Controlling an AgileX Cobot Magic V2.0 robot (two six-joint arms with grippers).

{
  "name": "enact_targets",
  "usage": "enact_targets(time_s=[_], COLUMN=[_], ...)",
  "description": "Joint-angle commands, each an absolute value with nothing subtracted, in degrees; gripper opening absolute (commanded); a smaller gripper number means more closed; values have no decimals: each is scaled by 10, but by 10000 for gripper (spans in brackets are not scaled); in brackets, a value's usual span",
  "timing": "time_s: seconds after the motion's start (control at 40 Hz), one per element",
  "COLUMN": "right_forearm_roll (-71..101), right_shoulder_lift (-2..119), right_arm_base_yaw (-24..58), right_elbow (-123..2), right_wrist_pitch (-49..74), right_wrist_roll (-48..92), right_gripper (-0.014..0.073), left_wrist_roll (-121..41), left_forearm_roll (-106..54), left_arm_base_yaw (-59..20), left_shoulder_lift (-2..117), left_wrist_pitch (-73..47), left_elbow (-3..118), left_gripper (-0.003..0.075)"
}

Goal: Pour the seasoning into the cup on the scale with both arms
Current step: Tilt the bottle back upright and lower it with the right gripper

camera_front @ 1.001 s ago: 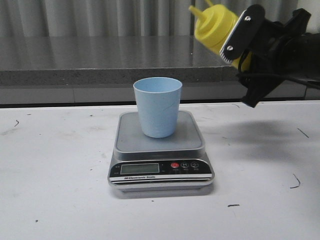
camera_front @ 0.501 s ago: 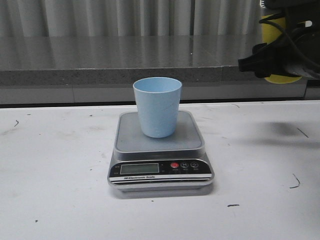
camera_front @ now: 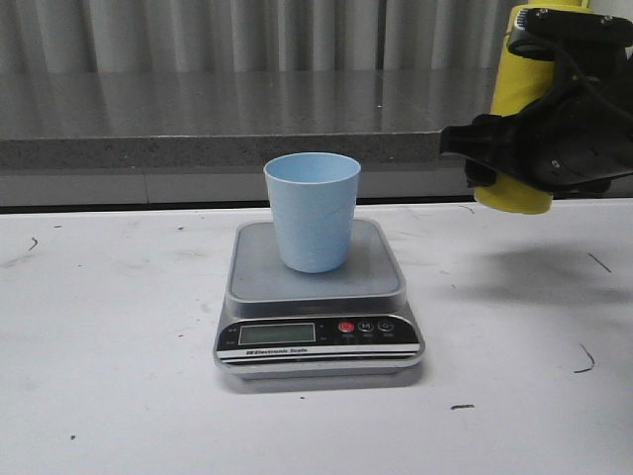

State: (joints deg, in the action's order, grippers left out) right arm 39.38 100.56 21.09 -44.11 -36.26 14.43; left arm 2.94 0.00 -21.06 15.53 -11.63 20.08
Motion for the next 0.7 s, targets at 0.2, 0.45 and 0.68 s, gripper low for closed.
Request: enact_targets(time_s=[0.2, 0.45, 0.68], right_forearm_roll=[368, 264, 248], right_shoulder_lift=[971, 973, 1010], right_arm_base_yaw=[211, 212, 212], right_elbow=[-459, -401, -359], right_wrist_pitch=[-384, -449, -504], right_wrist_roll=[143, 142, 113], right_gripper=[181, 181, 181], left_wrist_roll=[35, 35, 35], left_forearm_roll=[-7, -7, -7], left_arm_base_yaw=[-212, -212, -212], left_shoulder_lift=[159, 159, 159], left_wrist_pitch=[-65, -65, -65], left_elbow=[218, 218, 218], left_gripper=[-20, -20, -20])
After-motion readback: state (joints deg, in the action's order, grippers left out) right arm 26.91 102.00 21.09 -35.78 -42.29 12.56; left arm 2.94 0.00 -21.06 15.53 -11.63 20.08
